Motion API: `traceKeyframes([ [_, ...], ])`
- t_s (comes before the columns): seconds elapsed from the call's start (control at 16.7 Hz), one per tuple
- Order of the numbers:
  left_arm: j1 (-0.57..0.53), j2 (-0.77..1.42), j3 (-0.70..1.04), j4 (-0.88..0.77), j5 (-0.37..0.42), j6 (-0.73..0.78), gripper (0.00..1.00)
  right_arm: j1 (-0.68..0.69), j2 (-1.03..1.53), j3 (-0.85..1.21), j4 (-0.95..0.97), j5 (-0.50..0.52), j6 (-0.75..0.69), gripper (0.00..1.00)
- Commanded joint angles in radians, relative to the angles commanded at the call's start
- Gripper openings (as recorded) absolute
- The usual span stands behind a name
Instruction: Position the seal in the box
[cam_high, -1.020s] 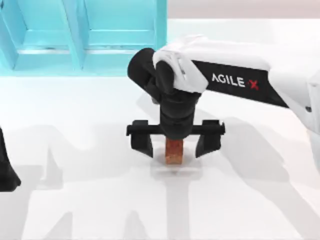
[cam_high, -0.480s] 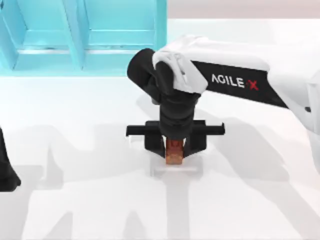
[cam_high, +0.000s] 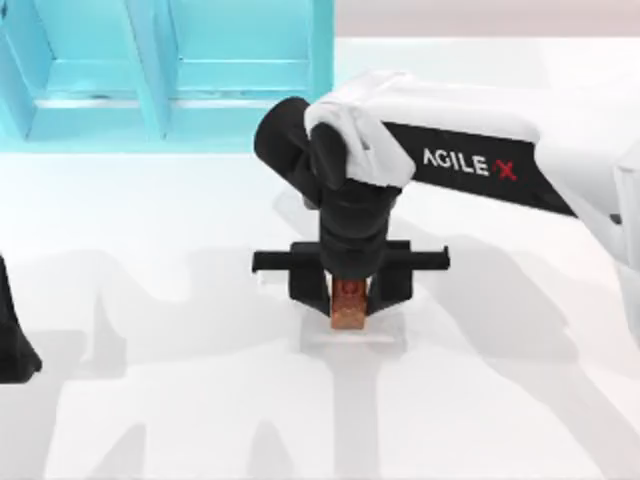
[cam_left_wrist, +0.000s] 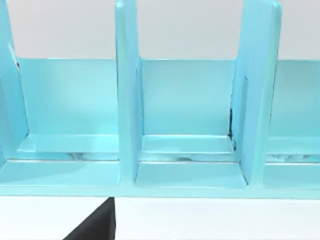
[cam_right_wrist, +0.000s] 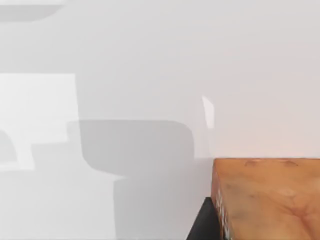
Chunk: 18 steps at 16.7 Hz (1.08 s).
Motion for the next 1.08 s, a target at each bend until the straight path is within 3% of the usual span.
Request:
traceKeyframes([
  [0.3, 0.000, 0.000, 0.000, 0.000, 0.000, 0.000, 1.00, -0.004, -0.006, 0.039, -0.038, 0.001, 0.003, 0.00],
  [0.72, 0.000, 0.000, 0.000, 0.000, 0.000, 0.000, 1.00, -0.005, -0.037, 0.303, -0.343, 0.000, -0.001, 0.00],
  [1.08, 0.000, 0.000, 0.000, 0.000, 0.000, 0.000, 1.00, -0.006, -0.039, 0.325, -0.366, -0.001, -0.002, 0.00],
])
